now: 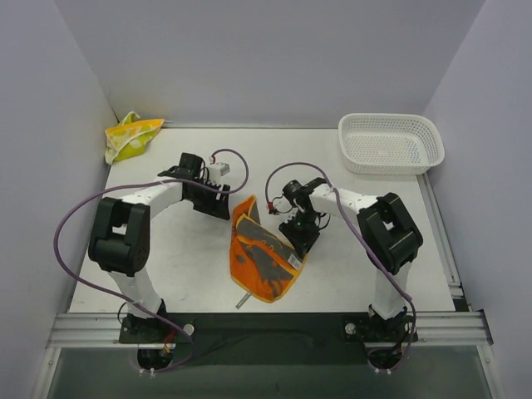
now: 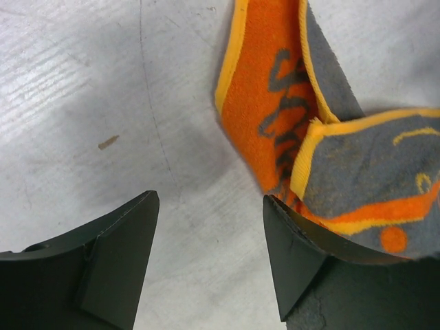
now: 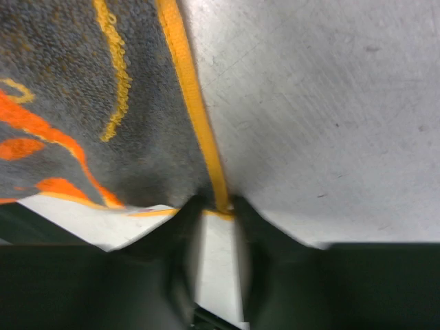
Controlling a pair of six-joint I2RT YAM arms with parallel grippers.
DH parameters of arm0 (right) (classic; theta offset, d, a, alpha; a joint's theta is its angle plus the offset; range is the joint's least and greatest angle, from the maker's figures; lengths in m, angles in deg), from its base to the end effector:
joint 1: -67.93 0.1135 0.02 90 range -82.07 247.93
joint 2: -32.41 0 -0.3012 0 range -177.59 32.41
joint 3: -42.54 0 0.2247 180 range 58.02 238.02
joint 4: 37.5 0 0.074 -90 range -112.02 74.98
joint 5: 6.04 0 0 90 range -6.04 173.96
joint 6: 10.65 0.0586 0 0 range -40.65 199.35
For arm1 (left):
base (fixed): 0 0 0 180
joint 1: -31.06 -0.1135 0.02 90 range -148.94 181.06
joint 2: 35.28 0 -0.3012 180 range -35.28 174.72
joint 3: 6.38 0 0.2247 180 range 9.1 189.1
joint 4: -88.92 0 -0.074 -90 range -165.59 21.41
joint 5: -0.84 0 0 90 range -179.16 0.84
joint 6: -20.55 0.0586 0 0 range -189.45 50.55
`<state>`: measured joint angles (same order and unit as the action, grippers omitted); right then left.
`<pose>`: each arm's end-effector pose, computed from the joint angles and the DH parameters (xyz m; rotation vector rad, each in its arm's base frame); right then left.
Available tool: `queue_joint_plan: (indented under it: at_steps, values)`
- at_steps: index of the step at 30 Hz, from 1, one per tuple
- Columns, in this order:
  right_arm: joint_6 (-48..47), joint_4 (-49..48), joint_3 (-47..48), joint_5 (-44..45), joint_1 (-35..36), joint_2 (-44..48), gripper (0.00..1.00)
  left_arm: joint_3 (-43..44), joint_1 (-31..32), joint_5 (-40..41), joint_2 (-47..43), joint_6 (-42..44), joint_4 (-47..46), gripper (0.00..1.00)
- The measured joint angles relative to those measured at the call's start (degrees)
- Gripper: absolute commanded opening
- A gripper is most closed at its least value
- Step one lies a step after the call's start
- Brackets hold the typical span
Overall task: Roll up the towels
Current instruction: Flatten the towel
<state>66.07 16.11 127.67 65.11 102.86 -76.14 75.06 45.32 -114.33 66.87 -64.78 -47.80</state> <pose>0.2770 0.2165 0.1836 -1.2487 2.6553 0.5410 0.3324 -0.1102 0.2143 0.5720 2.5979 -0.6423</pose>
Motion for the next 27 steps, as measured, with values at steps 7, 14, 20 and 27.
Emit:
queue_joint_plan:
  at_steps: [7,14,20,27]
  values:
    - [1.1,-0.9,-2.9,0.1,-2.1,1.7,0.0,4.6,2.0,0.5,6.4,-2.5,-3.1,0.72]
    - [1.3,0.0,-7.0,0.3,-10.1,12.9,0.0,7.2,5.3,1.0,10.2,-3.8,-5.6,0.24]
    - [0.5,1.8,-9.6,3.7,-15.8,20.6,0.0,7.6,5.4,0.6,11.1,-4.5,-5.8,0.0]
    - [-3.1,4.9,-14.0,9.1,-22.6,21.2,0.0,6.7,-0.1,1.7,9.5,-3.3,-1.9,0.0]
